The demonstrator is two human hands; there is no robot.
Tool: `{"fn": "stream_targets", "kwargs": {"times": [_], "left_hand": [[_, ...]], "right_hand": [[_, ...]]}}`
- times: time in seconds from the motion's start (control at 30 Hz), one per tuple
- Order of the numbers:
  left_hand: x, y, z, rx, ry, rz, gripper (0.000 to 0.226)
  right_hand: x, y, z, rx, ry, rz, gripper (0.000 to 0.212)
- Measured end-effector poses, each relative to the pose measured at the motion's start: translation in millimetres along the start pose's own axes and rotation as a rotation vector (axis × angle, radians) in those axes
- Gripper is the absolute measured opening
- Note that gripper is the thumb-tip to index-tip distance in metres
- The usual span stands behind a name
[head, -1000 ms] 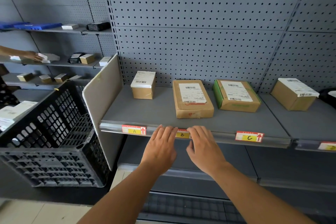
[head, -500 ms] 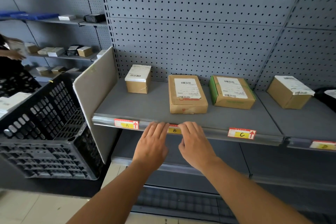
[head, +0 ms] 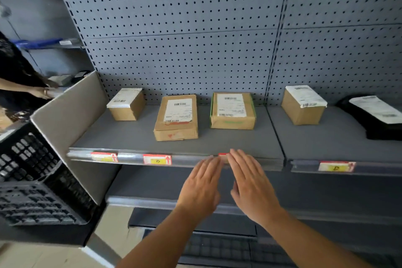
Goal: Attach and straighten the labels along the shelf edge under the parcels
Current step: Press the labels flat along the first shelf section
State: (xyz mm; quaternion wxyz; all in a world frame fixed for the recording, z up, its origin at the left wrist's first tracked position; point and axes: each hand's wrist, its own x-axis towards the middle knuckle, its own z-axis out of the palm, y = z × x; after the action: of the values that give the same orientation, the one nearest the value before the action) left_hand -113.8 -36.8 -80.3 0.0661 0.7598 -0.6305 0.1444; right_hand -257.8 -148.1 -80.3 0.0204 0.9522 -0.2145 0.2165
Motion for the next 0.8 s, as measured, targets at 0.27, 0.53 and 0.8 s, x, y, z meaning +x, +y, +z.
{"fn": "stream_targets", "kwargs": {"times": [0.27,0.53,0.8], "left_hand": [[21,21,4,0.036,-0.007,0.009,0.073],[9,21,12,0.061,-0.032,0.019,0.079],[4,24,17,0.021,-0.050,0.000,0.082]], "right_hand": [[-5,21,-4,-0.003,-0.094,0.060,0.084],[-13,19,-4,-0.085,-0.171,-0.001,0.104],[-23,13,0,-0.132,-0.221,0.017,0.110]]}}
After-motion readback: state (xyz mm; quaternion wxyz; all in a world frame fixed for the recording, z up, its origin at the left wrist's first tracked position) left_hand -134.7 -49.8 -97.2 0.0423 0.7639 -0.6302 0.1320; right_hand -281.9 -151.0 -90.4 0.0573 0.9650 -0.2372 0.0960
